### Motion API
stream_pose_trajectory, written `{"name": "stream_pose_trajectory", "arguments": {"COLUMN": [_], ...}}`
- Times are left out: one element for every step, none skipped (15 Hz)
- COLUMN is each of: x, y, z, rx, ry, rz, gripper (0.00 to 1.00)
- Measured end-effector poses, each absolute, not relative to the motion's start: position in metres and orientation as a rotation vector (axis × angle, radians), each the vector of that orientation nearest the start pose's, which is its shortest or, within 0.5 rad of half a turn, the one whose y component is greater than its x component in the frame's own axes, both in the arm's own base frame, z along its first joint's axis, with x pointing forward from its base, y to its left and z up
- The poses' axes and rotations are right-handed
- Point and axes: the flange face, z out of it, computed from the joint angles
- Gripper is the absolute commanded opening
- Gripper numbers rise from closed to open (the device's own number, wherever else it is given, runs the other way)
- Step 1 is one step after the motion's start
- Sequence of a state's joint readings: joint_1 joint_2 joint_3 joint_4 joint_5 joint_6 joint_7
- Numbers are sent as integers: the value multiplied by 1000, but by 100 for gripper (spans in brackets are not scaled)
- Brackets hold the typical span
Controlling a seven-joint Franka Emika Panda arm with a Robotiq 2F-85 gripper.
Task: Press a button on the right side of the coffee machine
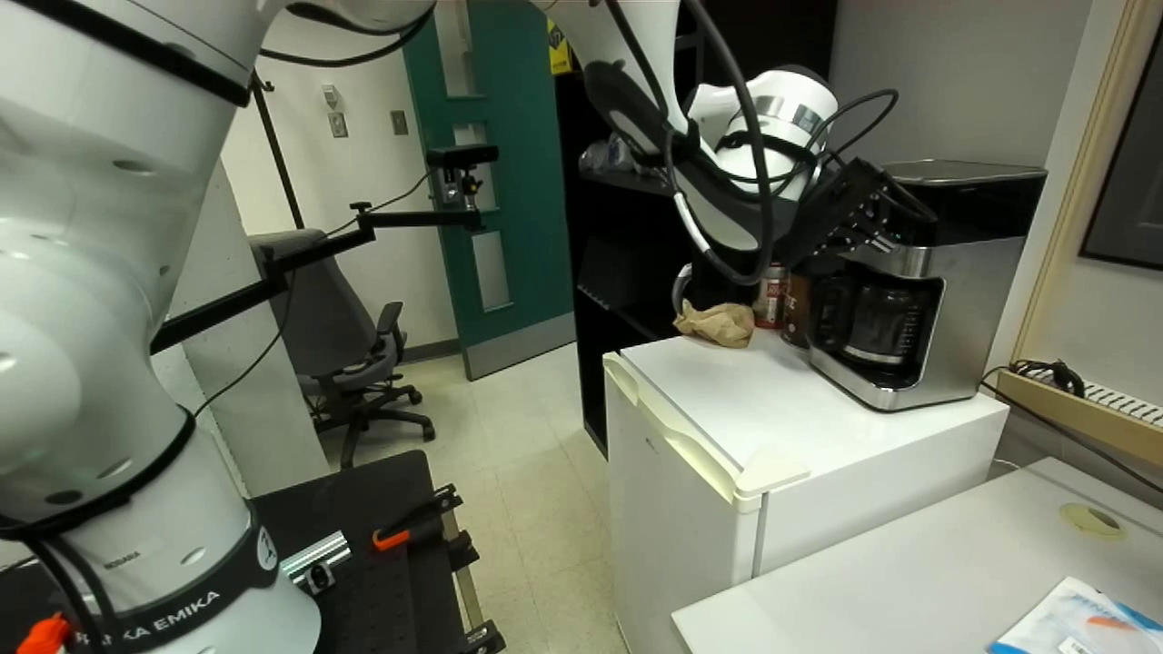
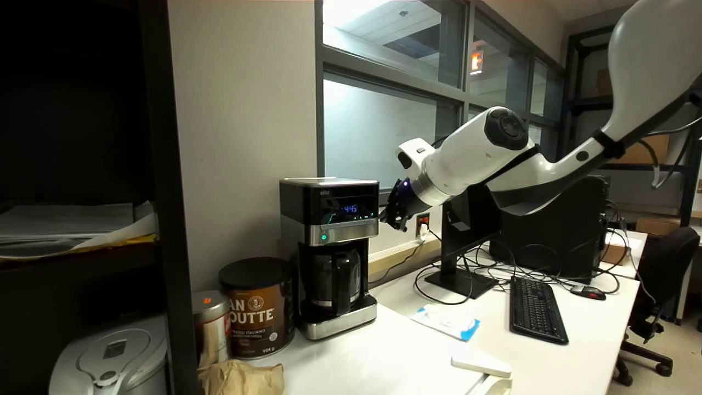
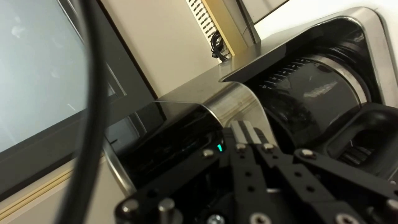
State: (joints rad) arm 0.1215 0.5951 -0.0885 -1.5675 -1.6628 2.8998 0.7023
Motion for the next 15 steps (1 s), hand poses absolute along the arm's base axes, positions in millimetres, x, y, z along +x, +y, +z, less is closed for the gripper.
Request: {"name": "stream_pose_trajectory", "arguments": {"x": [708,709,710,710,711,712,713,714,715,716,717,718,719,720,721], "y": [94,95,95,96,96,97,97,97,97,97,97,97,97,97,97], "z": [325,324,322,321,320,320,319,318,318,318,320,321,322,324,325], "rx": [2049,2049,2050,2051,2052,2053,2053,2054,2054,2054,2052,2049,2044,2040,2038], "ry": [996,997,997,996,995,994,992,989,986,984,982,980,980,980,978], "rz": [981,982,983,983,984,986,988,990,993,996,1000,1004,1007,1010,1012], "gripper": [0,0,0,0,0,0,0,0,0,0,0,0,0,0,0]}}
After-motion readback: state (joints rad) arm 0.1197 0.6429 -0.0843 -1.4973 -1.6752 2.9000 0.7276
